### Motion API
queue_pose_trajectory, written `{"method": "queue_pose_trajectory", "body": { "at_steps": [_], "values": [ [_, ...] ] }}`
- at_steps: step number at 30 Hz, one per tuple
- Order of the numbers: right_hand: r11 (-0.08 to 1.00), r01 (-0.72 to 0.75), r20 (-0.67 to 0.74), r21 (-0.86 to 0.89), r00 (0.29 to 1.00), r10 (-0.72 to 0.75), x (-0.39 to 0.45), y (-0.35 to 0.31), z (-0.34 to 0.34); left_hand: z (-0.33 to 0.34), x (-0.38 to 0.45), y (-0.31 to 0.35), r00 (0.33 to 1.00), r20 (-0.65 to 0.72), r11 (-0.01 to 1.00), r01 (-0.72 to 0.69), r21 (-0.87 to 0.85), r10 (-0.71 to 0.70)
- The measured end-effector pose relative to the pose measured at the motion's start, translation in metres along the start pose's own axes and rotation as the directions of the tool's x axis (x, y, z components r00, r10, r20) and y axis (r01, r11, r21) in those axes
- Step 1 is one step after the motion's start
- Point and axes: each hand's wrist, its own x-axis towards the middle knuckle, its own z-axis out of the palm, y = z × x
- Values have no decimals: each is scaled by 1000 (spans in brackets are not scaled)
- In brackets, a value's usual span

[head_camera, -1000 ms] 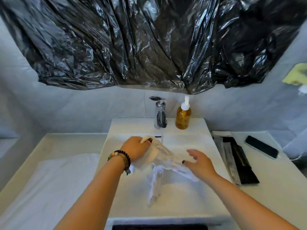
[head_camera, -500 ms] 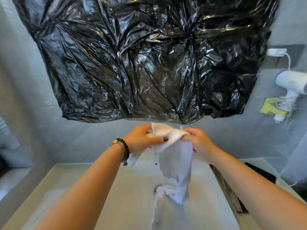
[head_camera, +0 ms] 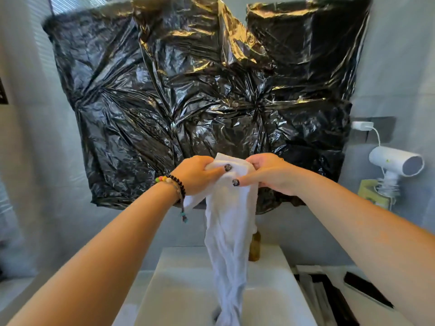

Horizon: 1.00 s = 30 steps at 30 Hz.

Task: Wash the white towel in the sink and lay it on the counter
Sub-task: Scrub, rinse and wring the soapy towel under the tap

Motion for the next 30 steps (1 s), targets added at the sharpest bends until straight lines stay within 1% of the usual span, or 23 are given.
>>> {"method": "queue_pose_trajectory", "body": {
  "at_steps": [1,3,4,5,7,8,9,10,11,13,15,16,18,19,21,22,24,26,27,28,29,30],
  "values": [
    [999,16,-57,-28,998,-17,3,-7,-3,-4,2,5,997,-71,1000,3,-9,-4],
    [997,82,-167,11,983,-79,8,-20,-11,-15,6,10,986,-160,991,30,-130,-51],
    [991,122,-215,58,971,-107,10,-27,-16,-23,7,11,985,-153,980,48,-194,-79],
    [984,153,-261,92,957,-124,12,-34,-22,-32,8,10,990,-113,975,55,-216,-81],
    [977,188,-317,98,937,-148,12,-51,-31,-49,10,8,1000,3,988,29,-151,-29],
    [977,199,-321,73,932,-165,14,-60,-34,-56,11,6,999,39,996,11,-93,-7],
    [977,210,-320,48,929,-184,15,-68,-37,-61,14,4,999,42,1000,1,-29,0],
    [973,226,-324,35,924,-203,16,-76,-40,-67,17,3,1000,10,1000,2,30,-3],
    [970,242,-344,35,914,-216,17,-85,-44,-73,21,0,998,-55,997,10,73,-6],
    [959,279,-407,42,882,-238,15,-104,-55,-89,25,-2,972,-235,996,40,75,-22],
    [947,320,-443,23,852,-278,14,-125,-66,-107,31,-2,914,-403,999,50,9,-43],
    [942,337,-456,4,839,-298,14,-135,-71,-114,33,1,889,-456,999,41,-33,-52],
    [933,360,-482,-25,813,-327,15,-151,-76,-125,39,10,858,-510,993,-2,-122,-61],
    [932,362,-492,-33,805,-330,14,-157,-77,-128,40,15,854,-515,980,-36,-196,-72],
    [937,348,-485,-24,816,-315,11,-158,-77,-128,39,18,880,-460,929,-63,-366,-121],
    [944,330,-465,-12,834,-298,8,-152,-74,-125,34,16,910,-392,909,-46,-414,-133],
    [970,244,-420,-20,878,-229,3,-124,-64,-108,22,3,969,-219,913,18,-407,-117],
    [993,114,-368,-39,922,-120,-3,-79,-49,-79,5,-18,995,-14,930,85,-356,-96],
    [999,36,-328,-35,944,-46,-6,-52,-42,-59,-5,-31,988,109,939,136,-317,-106],
    [999,-42,-272,-33,962,32,-10,-22,-33,-36,-17,-49,963,238,948,189,-254,-128],
    [991,-125,-202,-41,973,114,-16,10,-23,-12,-30,-65,920,362,959,223,-177,-147],
    [976,-206,-129,-76,972,195,-21,44,-11,13,-43,-83,863,480,966,234,-106,-156]
  ]
}}
